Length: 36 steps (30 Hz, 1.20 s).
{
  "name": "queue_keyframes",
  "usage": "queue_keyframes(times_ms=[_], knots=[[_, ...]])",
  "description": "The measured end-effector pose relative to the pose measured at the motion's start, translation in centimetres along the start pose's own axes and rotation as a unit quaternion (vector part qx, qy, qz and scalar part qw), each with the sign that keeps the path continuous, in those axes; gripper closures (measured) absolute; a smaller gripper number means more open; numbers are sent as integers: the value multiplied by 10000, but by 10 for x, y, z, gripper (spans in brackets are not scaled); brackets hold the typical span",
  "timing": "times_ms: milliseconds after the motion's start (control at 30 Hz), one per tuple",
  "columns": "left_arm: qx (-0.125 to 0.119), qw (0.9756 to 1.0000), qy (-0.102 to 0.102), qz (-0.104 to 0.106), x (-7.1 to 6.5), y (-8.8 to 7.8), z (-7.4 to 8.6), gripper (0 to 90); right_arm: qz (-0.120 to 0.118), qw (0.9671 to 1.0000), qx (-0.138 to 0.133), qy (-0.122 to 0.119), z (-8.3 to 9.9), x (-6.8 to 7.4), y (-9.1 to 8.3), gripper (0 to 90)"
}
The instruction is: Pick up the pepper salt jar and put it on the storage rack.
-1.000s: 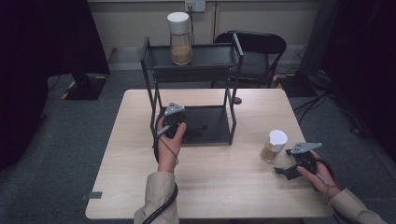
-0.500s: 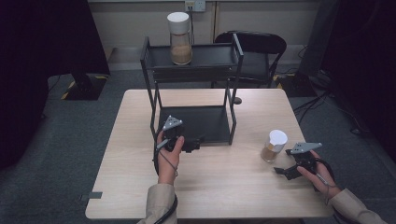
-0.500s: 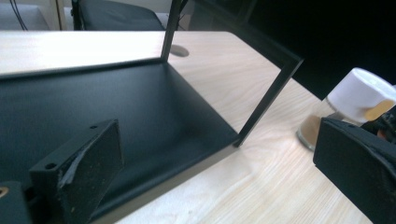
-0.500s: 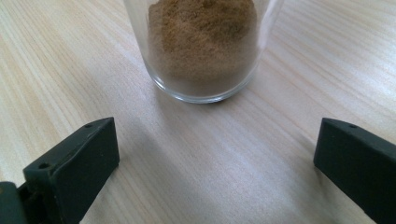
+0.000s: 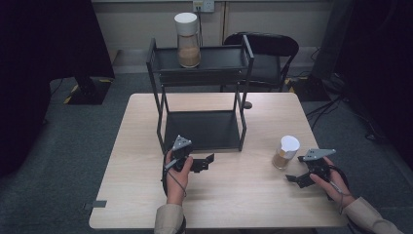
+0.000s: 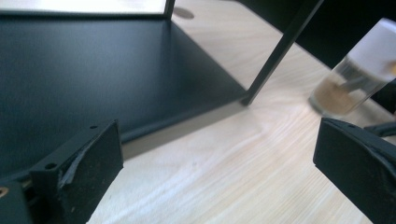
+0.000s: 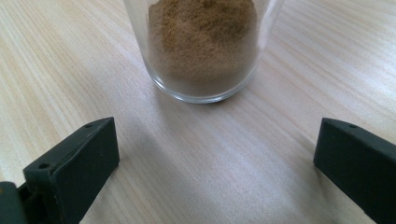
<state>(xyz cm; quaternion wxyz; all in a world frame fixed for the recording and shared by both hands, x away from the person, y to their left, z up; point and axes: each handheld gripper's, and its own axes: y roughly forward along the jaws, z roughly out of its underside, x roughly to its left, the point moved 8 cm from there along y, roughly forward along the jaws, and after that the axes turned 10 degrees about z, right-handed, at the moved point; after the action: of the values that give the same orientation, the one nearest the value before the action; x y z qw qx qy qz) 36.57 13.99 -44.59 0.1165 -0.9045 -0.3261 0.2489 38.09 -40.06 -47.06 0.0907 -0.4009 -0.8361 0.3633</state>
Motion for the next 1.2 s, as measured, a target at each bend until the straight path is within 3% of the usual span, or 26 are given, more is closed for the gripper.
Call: queue_keyframes(times_ms=[267, 367, 500, 600, 700, 733, 967, 1033, 1200], knots=[[363, 9993, 30, -129, -3, 5, 16, 9, 0, 10000, -1, -1, 0, 0, 0, 0], [601, 9977, 134, -267, -5, 8, 19, 10, 0, 10000, 5, 4, 0, 0, 0, 0], [737, 9964, 200, -358, -6, 8, 22, 12, 0, 10000, 3, 3, 0, 0, 0, 0], [929, 9943, 269, -459, -8, 9, 24, 12, 0, 10000, 4, 3, 0, 0, 0, 0], [1212, 9900, 448, -559, -11, 12, 25, 13, -1, 10000, 5, 3, 0, 0, 0, 0], [1212, 9900, 448, -559, -11, 12, 25, 13, -1, 10000, 5, 3, 0, 0, 0, 0], [1656, 9805, 812, -683, -16, 19, 28, 7, -1, 10000, 8, 3, 0, 0, 0, 0], [1697, 9770, 1044, -759, -18, 21, 31, 0, -2, 10000, 5, -1, 0, 0, 0, 0], [1669, 9774, 1060, -744, -18, 20, 33, 0, -1, 10000, 6, 4, 0, 0, 0, 0]])
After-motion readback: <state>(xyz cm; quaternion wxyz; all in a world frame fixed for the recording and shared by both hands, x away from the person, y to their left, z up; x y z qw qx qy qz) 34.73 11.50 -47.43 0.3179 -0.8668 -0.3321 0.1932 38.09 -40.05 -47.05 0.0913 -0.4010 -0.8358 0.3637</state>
